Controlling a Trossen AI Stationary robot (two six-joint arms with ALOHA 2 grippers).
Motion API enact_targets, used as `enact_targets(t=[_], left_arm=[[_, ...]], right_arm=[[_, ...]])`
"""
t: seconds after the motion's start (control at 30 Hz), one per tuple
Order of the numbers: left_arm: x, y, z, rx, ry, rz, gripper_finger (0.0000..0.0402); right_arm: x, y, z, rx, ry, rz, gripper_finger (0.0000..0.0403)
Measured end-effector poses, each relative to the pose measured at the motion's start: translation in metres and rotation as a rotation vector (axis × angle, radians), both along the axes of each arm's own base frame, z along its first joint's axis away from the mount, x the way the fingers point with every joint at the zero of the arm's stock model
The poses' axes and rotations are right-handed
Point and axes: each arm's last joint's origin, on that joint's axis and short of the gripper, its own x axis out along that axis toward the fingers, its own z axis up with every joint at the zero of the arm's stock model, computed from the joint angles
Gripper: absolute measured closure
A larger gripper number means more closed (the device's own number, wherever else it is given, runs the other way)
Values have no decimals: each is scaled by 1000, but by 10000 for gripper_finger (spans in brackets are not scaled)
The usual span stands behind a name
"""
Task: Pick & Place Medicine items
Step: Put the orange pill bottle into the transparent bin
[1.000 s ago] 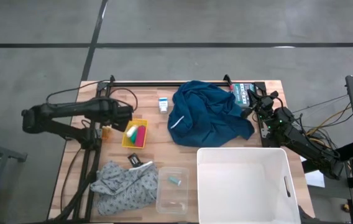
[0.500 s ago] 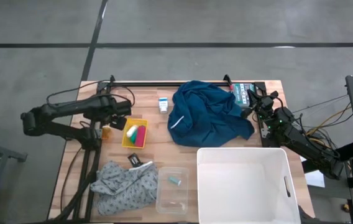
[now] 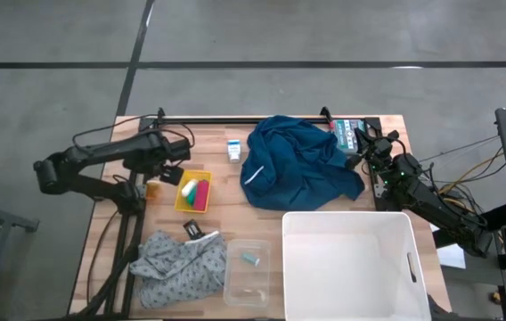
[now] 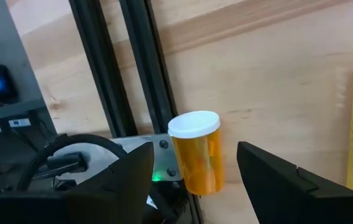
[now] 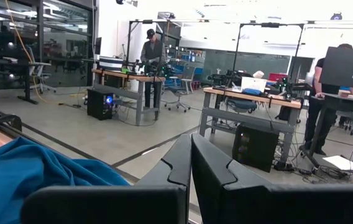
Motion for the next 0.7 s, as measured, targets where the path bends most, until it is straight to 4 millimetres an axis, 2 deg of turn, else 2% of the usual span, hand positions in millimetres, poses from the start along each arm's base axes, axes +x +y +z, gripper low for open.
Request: enact_targets(t=[0.27, 0.47, 0.7], left_arm=[[1, -1, -8, -4, 1, 218, 164], [3, 0, -15, 17, -26, 251, 167], [8, 2, -25, 32, 24, 352, 167]], right_arm=[[0, 0, 0, 0, 0, -1, 394], [0, 0, 0, 0, 0, -1, 394], [0, 0, 0, 0, 0, 0, 394]])
